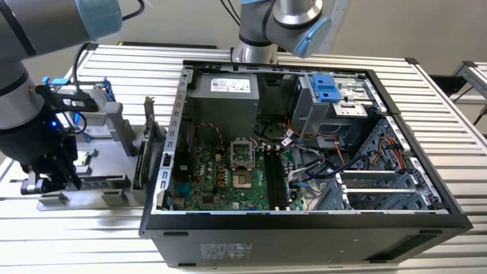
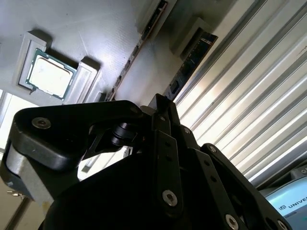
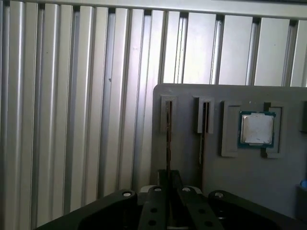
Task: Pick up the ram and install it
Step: 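Pick up the ram and move it above insertion slot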
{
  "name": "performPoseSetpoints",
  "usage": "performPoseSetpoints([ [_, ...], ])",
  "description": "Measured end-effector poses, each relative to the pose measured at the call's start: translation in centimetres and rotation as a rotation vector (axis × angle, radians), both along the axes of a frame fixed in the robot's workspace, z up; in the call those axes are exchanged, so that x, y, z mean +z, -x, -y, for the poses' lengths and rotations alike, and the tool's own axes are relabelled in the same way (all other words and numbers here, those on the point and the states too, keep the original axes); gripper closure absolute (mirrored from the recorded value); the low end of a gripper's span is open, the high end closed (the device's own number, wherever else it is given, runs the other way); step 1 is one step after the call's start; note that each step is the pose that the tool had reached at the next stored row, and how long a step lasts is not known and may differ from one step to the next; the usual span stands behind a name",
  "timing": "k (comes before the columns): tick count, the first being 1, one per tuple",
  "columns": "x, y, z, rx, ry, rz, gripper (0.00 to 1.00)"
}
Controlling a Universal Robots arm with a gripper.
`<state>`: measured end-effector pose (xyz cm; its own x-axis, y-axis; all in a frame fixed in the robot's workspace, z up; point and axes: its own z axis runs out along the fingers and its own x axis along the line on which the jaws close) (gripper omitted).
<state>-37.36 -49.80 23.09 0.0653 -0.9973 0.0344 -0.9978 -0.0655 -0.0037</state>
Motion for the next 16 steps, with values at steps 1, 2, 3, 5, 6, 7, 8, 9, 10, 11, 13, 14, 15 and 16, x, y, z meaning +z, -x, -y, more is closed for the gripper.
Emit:
performPoseSetpoints([
  [1, 0.03, 0.00, 0.00, 0.000, 0.0001, -0.0001, 1.00],
  [2, 0.05, 0.00, 0.00, 0.000, 0.0001, 0.0000, 1.00],
  [3, 0.07, 0.00, 0.00, 0.000, 0.0001, 0.0000, 1.00],
  [5, 0.13, 0.00, 0.00, 0.000, 0.0001, 0.0000, 1.00],
  [6, 0.17, 0.00, 0.00, 0.000, 0.0002, -0.0002, 1.00],
  [7, 0.24, 0.01, 0.00, 0.000, 0.0003, -0.0003, 1.00],
  [8, 0.29, 0.01, 0.00, 0.000, 0.0003, -0.0002, 1.00],
  [9, 0.36, 0.00, 0.00, 0.000, 0.0001, -0.0001, 1.00],
  [10, 0.43, 0.00, 0.00, 0.000, 0.0001, -0.0001, 1.00],
  [11, 0.51, 0.00, 0.00, 0.000, 0.0001, -0.0001, 1.00],
  [13, 0.63, 0.00, 0.00, 0.000, 0.0001, 0.0000, 1.00],
  [14, 0.68, 0.00, 0.00, -0.001, 0.0000, 0.0000, 1.00],
  [15, 0.73, 0.00, 0.00, -0.001, 0.0001, 0.0000, 1.00],
  [16, 0.77, 0.00, 0.00, -0.001, 0.0001, 0.0000, 1.00],
])
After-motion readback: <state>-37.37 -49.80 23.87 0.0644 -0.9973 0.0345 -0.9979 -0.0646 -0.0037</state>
